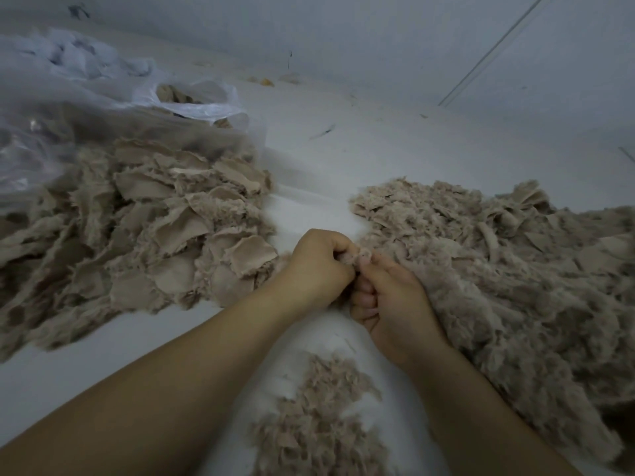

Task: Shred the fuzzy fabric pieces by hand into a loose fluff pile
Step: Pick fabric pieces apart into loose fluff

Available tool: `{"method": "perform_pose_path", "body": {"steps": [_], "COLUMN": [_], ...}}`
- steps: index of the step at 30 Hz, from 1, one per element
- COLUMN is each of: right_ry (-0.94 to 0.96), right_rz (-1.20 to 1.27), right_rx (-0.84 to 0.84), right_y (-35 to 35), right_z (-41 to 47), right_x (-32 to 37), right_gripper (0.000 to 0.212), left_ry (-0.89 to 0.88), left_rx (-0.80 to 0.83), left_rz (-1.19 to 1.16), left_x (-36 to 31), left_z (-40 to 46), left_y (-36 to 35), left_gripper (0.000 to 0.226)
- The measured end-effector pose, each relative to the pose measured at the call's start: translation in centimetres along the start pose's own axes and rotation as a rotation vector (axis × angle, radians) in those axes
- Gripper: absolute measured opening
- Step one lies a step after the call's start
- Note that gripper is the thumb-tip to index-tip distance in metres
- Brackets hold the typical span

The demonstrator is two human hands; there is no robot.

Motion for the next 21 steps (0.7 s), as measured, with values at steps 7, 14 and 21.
{"method": "perform_pose_path", "body": {"steps": [7,14,21], "right_ry": [-0.042,-0.051,-0.042], "right_rz": [-0.039,0.141,0.157], "right_rx": [-0.021,-0.149,-0.224], "right_y": [0.3,1.0,1.3], "right_z": [0.2,0.2,0.3], "right_x": [-0.3,-0.2,-0.3], "right_gripper": [0.022,0.036,0.037], "left_ry": [-0.157,-0.117,0.051], "left_rx": [-0.183,-0.25,-0.272], "left_rz": [0.226,0.039,-0.434], "left_x": [-0.6,0.1,-0.1], "left_z": [0.1,0.1,-0.5], "left_y": [2.1,3.8,4.5], "left_gripper": [0.015,0.031,0.026]}}
Point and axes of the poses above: each hand's wrist, its own z-axis towards the middle knuckle, its own y-axis out of the back of the hand, x = y × z, the point moved 7 cm from there along z, towards the middle knuckle, and after that the axes turned 12 degrees about -z, right-handed, at the moved point
